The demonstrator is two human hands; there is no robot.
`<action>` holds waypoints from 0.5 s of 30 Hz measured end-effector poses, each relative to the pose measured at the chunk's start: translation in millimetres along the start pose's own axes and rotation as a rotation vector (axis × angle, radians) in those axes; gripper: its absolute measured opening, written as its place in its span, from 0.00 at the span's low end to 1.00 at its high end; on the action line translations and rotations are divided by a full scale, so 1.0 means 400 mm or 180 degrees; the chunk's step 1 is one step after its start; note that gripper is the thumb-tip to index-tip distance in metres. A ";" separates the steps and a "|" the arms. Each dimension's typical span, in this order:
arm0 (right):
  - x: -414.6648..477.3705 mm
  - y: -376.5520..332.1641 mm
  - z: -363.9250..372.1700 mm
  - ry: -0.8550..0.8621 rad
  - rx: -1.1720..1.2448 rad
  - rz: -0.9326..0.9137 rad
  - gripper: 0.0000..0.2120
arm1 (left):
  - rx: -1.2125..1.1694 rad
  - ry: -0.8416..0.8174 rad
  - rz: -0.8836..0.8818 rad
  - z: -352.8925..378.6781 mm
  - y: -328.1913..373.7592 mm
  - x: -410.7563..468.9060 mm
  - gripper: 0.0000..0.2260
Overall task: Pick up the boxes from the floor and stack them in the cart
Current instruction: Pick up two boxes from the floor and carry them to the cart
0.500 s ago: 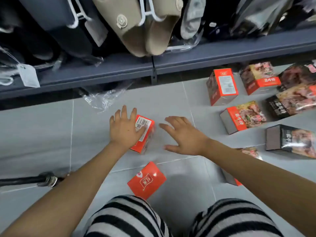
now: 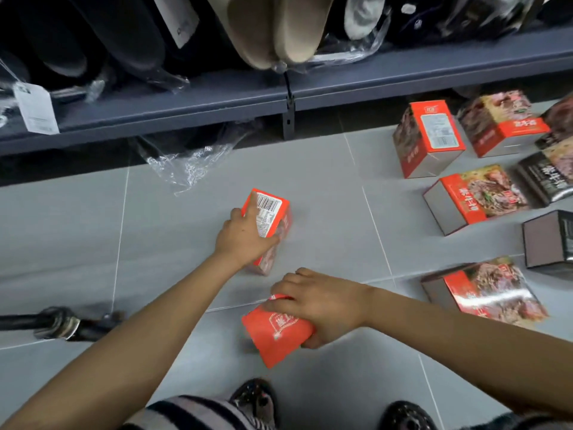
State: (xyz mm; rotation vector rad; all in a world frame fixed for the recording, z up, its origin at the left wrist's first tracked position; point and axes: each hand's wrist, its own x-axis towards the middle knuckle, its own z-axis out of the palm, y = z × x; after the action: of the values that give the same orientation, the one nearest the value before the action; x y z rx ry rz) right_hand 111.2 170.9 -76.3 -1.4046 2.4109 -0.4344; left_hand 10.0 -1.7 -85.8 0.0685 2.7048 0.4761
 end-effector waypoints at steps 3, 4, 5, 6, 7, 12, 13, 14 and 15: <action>-0.047 0.045 -0.019 0.0140 -0.0047 0.0343 0.39 | -0.0250 -0.0101 -0.0089 -0.018 -0.005 0.015 0.49; -0.066 0.064 -0.027 0.0172 -0.0077 0.0515 0.39 | -0.0247 -0.0126 -0.0099 -0.021 -0.004 0.019 0.50; -0.086 0.083 -0.033 0.0224 -0.0100 0.0701 0.39 | -0.0224 -0.0140 -0.0116 -0.022 -0.001 0.021 0.50; -0.106 0.101 -0.042 0.0273 -0.0102 0.0896 0.39 | -0.0212 -0.0135 -0.0134 -0.021 0.002 0.023 0.50; -0.127 0.119 -0.049 0.0341 -0.0103 0.1079 0.39 | -0.0199 -0.0109 -0.0152 -0.019 0.006 0.026 0.50; -0.211 0.183 -0.075 0.0786 0.0093 0.1990 0.41 | -0.0255 0.0017 -0.0218 -0.005 0.025 0.036 0.48; -0.223 0.193 -0.079 0.0879 0.0132 0.2165 0.42 | -0.0243 0.0020 -0.0253 -0.006 0.032 0.040 0.48; -0.232 0.201 -0.084 0.0951 0.0173 0.2320 0.43 | -0.0221 0.0020 -0.0285 -0.008 0.039 0.046 0.48; -0.240 0.210 -0.086 0.1022 0.0201 0.2447 0.43 | -0.0189 0.0026 -0.0294 -0.011 0.047 0.052 0.48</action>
State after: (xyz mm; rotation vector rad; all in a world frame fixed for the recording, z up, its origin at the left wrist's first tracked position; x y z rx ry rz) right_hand 76.4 298.2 -68.5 -0.3151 2.9043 -0.5434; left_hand -11.5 16.8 -83.4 -0.0746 2.6856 0.5291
